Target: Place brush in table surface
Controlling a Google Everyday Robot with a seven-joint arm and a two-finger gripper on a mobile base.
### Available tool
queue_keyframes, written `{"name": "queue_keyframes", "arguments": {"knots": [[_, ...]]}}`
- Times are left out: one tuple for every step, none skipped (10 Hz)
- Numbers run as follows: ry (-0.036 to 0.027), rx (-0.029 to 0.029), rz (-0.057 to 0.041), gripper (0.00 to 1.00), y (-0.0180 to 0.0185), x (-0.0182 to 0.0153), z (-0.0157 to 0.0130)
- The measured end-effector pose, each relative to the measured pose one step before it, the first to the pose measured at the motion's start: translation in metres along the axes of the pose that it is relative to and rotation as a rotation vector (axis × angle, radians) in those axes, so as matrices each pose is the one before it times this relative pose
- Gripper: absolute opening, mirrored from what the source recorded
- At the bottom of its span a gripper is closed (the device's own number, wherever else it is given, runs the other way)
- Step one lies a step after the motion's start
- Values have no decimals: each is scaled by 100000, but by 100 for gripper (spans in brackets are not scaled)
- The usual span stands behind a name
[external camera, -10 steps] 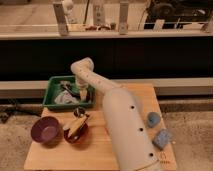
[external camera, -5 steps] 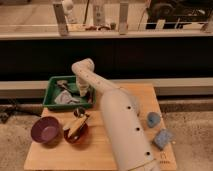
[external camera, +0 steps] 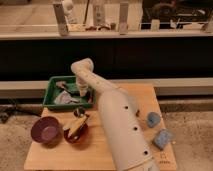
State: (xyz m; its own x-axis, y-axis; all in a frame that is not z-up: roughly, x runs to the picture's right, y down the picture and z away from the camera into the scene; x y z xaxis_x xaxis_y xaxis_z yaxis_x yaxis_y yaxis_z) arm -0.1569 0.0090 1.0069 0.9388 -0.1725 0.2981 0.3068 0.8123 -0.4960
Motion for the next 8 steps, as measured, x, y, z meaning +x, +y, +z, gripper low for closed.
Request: {"name": "queue_keyframes", "arguments": {"knots": [[-1247, 401, 517, 1, -5, -1, -314], [-2035, 786, 573, 0, -55, 29, -328], [-2945, 1325, 425, 0, -67, 8, -433], [-5107, 2156, 429, 0, -103, -47, -877], [-5533, 3363, 561, 0, -206, -106, -1514], [-3520, 2291, 438, 0, -141, -55, -1169], [-2248, 1473, 224, 0, -104, -274, -583], [-3405, 769, 526, 0, -12, -358, -364]]}}
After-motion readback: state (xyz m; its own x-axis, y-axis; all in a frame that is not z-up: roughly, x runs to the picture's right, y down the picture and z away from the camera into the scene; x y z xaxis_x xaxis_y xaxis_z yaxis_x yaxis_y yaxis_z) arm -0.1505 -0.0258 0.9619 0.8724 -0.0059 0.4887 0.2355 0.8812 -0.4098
